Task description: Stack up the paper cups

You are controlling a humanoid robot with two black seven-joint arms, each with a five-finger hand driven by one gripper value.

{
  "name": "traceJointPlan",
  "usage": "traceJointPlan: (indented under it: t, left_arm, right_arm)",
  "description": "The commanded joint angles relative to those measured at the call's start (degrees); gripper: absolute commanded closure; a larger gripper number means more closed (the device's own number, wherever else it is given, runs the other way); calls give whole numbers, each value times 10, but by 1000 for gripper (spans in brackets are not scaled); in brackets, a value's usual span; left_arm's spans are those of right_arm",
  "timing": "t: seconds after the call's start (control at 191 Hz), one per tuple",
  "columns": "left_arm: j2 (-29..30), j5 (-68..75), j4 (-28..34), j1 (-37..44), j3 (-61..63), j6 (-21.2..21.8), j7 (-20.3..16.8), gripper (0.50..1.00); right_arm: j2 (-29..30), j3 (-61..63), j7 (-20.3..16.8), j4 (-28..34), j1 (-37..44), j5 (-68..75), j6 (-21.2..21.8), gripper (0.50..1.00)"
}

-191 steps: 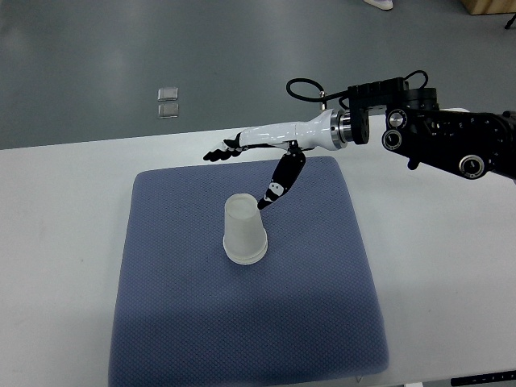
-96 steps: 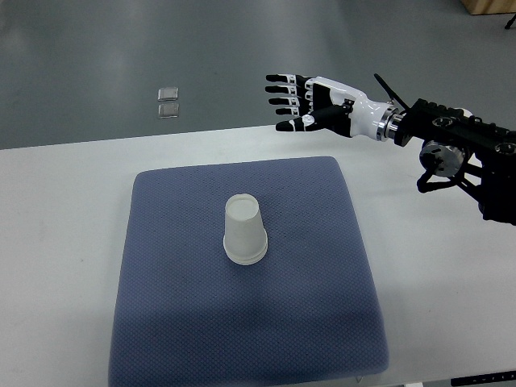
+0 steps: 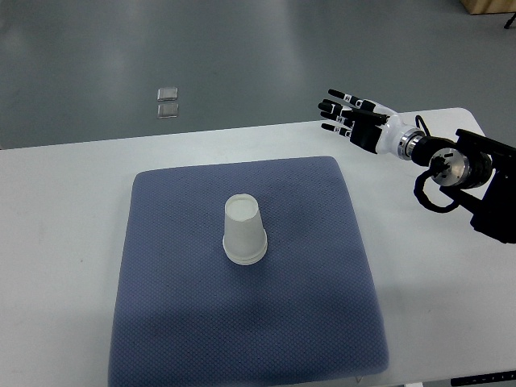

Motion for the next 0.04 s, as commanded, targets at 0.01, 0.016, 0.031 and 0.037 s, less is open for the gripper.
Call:
traceJointPlan:
  t: [0.01,0.016,0.031,0.037]
  left_arm:
    - [0,0,0,0,0,0,0,500]
    - [0,0,0,0,0,0,0,500]
    - [0,0,0,0,0,0,0,500]
    - [0,0,0,0,1,0,0,500]
  right_arm:
    - [1,-1,0,0,-2,-8,1,572]
    - [1,0,0,0,-3,-9,1,572]
    - [1,-1,0,0,-3,-10,1,572]
    - [1,-1,0,0,-3,-9,1,572]
